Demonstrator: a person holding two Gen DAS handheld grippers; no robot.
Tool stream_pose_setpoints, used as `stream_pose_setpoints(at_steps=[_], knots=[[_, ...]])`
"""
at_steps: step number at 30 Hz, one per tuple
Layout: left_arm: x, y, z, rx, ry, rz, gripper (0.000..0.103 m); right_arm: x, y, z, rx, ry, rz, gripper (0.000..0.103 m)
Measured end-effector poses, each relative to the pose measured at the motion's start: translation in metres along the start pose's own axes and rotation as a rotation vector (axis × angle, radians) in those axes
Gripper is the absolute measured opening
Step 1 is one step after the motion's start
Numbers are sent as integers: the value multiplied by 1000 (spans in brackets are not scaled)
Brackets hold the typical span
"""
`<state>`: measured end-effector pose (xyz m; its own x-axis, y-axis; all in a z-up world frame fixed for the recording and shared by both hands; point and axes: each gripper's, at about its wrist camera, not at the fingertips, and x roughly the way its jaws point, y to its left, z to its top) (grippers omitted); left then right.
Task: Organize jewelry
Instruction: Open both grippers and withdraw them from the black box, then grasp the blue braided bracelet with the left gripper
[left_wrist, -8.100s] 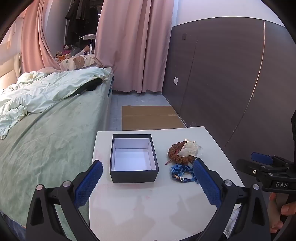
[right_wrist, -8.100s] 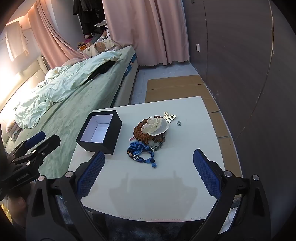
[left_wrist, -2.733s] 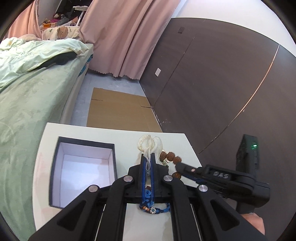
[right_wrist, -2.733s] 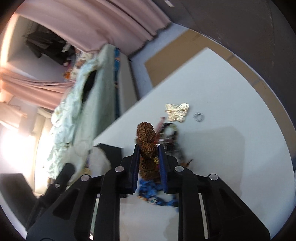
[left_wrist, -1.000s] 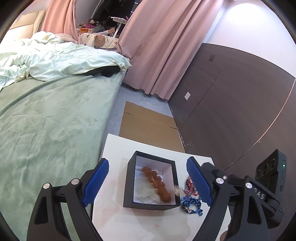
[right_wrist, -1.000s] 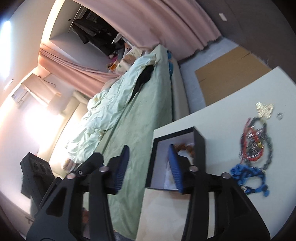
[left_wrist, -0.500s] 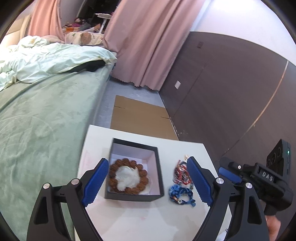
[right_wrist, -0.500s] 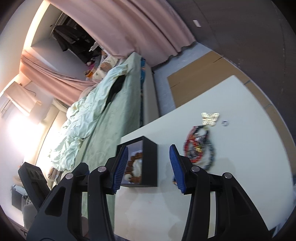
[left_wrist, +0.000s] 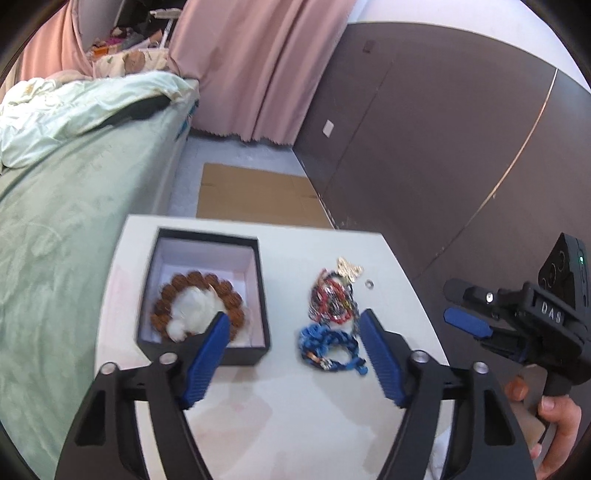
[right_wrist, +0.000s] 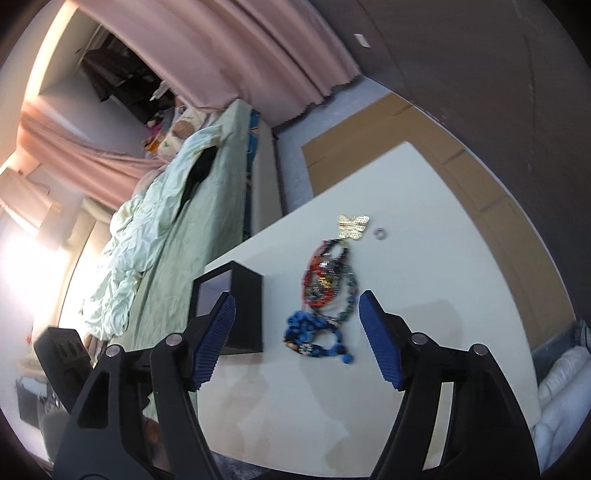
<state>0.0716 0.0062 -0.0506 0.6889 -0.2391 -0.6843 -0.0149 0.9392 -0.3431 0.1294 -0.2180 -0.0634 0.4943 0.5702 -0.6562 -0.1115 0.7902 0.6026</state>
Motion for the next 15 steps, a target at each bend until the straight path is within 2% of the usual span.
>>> stream_pose_setpoints(at_steps=[3, 6, 15], knots=[[9, -8, -7, 11, 34, -7, 61, -4, -10, 3, 27, -2, -11, 70], [17, -15, -13, 22, 61, -15, 60, -6, -16, 4, 40, -2, -23, 75], [52, -26, -33, 26, 124, 36, 53, -11, -31, 6, 86, 3, -27, 75]])
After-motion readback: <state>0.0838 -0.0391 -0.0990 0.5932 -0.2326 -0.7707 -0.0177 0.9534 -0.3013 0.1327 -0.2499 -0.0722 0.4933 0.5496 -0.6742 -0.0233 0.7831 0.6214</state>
